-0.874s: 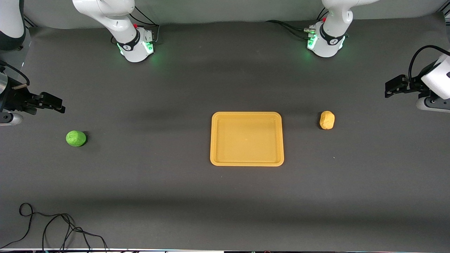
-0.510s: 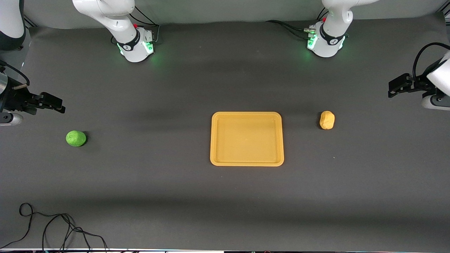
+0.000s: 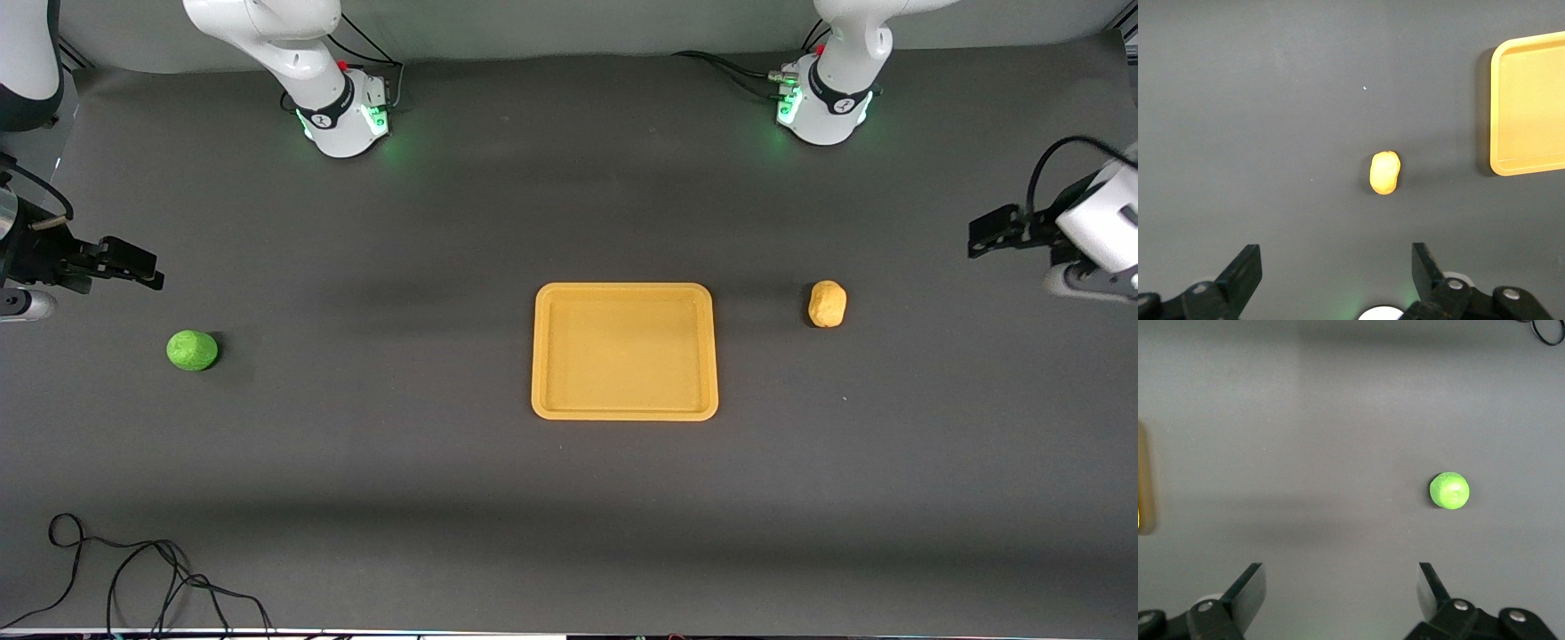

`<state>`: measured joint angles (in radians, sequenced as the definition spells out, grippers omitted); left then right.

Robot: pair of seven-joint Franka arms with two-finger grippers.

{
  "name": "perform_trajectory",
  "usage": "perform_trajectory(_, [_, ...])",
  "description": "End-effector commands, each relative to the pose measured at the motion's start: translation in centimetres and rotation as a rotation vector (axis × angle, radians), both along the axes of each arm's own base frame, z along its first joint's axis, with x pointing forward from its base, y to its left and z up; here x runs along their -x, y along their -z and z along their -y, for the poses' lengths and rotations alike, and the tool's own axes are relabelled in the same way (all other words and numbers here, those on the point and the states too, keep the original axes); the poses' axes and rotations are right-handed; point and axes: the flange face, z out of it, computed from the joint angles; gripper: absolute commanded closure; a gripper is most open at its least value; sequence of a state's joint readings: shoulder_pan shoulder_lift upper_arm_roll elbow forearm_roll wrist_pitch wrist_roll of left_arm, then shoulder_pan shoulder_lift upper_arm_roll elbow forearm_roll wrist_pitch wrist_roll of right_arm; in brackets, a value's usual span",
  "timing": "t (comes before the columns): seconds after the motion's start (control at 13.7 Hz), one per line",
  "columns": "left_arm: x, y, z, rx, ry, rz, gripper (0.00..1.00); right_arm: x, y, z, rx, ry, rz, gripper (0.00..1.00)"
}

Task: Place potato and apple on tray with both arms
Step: 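Move the left gripper toward the yellow potato beside the tray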

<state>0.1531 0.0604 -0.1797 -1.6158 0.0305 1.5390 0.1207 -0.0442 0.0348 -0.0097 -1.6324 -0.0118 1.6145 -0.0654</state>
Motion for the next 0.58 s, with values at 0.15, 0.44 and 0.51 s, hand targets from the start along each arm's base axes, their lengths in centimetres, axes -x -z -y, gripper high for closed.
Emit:
perform_trajectory(0.15, [-1.1, 5.4, 1.8, 0.046, 0.017, 0.006, 0.00, 0.6, 3.9, 5.2, -0.011, 0.015, 0.012, 0.00])
perform_trajectory(0.44, [2.3, 17.8, 3.8, 0.047, 0.047, -0.112, 0.01, 2.4, 5.5, 15.6, -0.001, -0.035, 0.044, 0.00])
perform_trajectory(0.51, [3.6, 21.6, 4.1, 0.046, 0.054, -0.141, 0.02, 3.4, 6.0, 18.0, -0.001, -0.042, 0.047, 0.00])
